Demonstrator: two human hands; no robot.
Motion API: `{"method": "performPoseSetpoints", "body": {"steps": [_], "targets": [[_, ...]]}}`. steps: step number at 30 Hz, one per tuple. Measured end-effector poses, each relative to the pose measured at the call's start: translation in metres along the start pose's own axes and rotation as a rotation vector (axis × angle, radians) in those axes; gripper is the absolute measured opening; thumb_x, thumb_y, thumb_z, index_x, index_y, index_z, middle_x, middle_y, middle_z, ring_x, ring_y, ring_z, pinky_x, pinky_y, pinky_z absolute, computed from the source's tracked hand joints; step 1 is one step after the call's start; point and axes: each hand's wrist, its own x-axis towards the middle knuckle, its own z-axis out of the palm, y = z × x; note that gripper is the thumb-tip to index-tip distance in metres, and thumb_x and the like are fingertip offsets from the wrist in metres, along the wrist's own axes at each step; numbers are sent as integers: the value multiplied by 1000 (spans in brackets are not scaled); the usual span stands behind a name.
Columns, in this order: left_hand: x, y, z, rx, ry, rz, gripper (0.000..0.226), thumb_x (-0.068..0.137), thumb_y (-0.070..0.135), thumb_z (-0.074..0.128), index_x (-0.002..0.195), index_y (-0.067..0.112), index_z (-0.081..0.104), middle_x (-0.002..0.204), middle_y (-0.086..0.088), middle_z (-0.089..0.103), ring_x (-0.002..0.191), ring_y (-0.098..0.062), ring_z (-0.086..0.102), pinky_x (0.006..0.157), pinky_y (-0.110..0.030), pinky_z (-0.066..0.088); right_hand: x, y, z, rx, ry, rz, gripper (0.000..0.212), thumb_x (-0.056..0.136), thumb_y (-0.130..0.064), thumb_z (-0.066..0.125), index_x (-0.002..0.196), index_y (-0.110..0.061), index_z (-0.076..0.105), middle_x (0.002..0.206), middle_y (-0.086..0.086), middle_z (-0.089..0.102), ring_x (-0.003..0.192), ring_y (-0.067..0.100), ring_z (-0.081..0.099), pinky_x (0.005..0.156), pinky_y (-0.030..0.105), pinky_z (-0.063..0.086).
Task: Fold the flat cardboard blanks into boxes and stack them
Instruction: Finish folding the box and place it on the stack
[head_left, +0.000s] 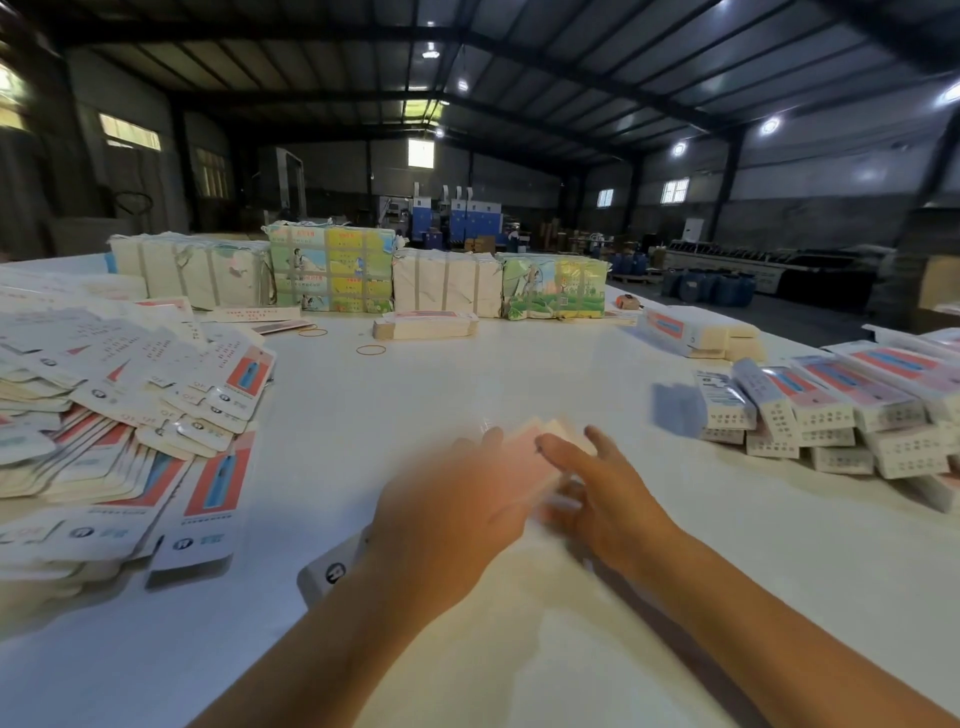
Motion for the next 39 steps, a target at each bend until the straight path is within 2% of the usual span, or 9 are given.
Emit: {"method": "performPoseSetpoints", "body": {"steps": [3, 7, 11, 13, 16, 18, 24, 33, 39], "targets": [[-1, 0, 2, -9, -16, 5, 69, 92, 60, 28, 149, 25, 9, 125, 7, 45, 106, -11, 51, 73, -21, 39, 2, 1, -2, 199, -202, 142, 50, 67, -20, 72, 112, -1, 62, 95, 17, 72, 82, 27, 71, 61, 32, 56], [-2, -1, 5, -21, -66, -8, 70, 90, 62, 30, 148, 26, 13, 124, 7, 46, 106, -13, 51, 71, -22, 37, 6, 10, -1, 121, -119, 71, 18, 83, -7, 61, 97, 4, 66, 86, 19, 72, 76, 29, 71, 61, 33, 57], [-1, 0, 5, -19, -96, -6, 73, 89, 66, 30, 147, 27, 13, 128, 7, 46, 111, -13, 51, 78, -24, 41, -2, 16, 1, -641, 33, -378, 31, 97, -17, 46, 71, -15, 61, 62, -5, 63, 59, 7, 59, 61, 19, 46], [-1, 0, 4, 24, -103, 8, 71, 91, 64, 27, 148, 25, 12, 128, 6, 46, 111, -14, 51, 80, -25, 43, -4, 18, 0, -1046, 47, -603, 33, 101, -30, 33, 83, -19, 58, 71, -6, 63, 66, 9, 58, 64, 22, 45], [-3, 1, 3, 69, -130, 29, 69, 92, 62, 25, 148, 23, 11, 127, 4, 46, 110, -15, 52, 79, -26, 43, -5, 16, 1, -1265, 18, -663, 36, 102, -35, 26, 92, -14, 54, 82, 4, 65, 73, 22, 59, 70, 33, 46], [-4, 1, 2, 79, -137, 34, 69, 92, 62, 25, 148, 23, 11, 126, 3, 46, 109, -16, 51, 78, -26, 43, -9, 14, 2, -1137, -5, -606, 38, 102, -34, 30, 87, -13, 58, 77, 4, 66, 70, 21, 60, 69, 34, 48], [-2, -1, 1, 108, -108, 35, 74, 91, 64, 24, 149, 21, 6, 133, 4, 42, 112, -13, 50, 80, -21, 42, -8, 5, 6, -198, 17, -194, 36, 96, -16, 47, 75, -7, 73, 70, 13, 70, 64, 24, 67, 55, 26, 54], [-3, -1, 0, 114, -85, 73, 74, 91, 64, 21, 149, 22, 5, 128, 6, 44, 109, -10, 50, 73, -20, 40, -6, 0, 0, -132, 28, -169, 33, 96, -6, 44, 77, -1, 70, 74, 18, 71, 61, 26, 69, 51, 27, 53], [-3, -2, -1, 100, -96, 96, 74, 90, 64, 23, 148, 22, 6, 133, 5, 43, 111, -11, 50, 78, -18, 42, -8, 3, 2, -294, 57, -306, 43, 95, -2, 41, 71, -18, 73, 74, 6, 73, 72, 20, 71, 62, 32, 58]]}}
